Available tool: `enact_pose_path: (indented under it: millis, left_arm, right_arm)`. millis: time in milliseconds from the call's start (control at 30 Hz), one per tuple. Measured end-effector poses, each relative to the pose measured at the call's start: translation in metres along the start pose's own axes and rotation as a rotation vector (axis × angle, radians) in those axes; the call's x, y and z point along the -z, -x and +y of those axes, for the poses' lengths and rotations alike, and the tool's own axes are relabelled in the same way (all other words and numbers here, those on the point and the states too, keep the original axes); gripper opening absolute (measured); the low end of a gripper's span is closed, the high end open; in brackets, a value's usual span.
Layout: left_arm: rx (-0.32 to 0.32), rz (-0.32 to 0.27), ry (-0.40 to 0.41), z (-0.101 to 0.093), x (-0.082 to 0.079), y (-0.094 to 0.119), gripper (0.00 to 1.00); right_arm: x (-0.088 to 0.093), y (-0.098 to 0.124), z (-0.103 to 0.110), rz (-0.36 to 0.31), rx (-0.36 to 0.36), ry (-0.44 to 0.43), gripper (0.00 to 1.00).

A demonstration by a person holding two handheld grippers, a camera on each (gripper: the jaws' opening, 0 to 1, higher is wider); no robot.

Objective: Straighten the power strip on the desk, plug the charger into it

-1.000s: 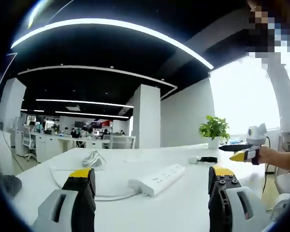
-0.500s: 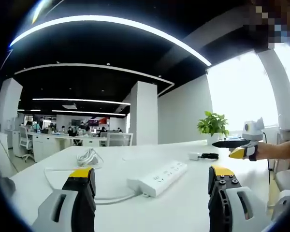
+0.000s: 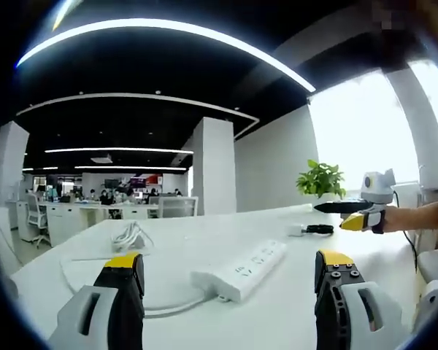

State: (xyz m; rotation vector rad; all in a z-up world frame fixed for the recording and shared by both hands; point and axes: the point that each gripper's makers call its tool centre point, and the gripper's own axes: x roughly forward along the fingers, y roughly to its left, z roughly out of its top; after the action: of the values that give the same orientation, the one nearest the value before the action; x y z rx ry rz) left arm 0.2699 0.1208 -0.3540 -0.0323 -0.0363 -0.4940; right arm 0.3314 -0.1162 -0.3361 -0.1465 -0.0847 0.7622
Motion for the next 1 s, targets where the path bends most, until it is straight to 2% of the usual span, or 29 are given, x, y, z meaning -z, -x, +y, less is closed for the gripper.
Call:
enact_pose_path:
  millis: [233, 533, 1000]
  left_arm:
    - [-0.008, 0.005, -0.012, 0.006, -0.001, -0.008, 0.99]
    - [-0.001, 0.022, -0.012, 0.01, 0.006, -0.021, 0.99]
    - [-0.004, 0.053, -0.079, 0.017, 0.02, -0.038, 0.99]
  right_arm:
    - [0.003, -0.014, -0.016, -0.009, 0.001, 0.005, 0.95]
    - [0.007, -0.036, -0.014, -0.028, -0.066, -0.024, 0.93]
    - [0.031, -0.062, -0.015, 0.011, -0.109, 0.004, 0.95]
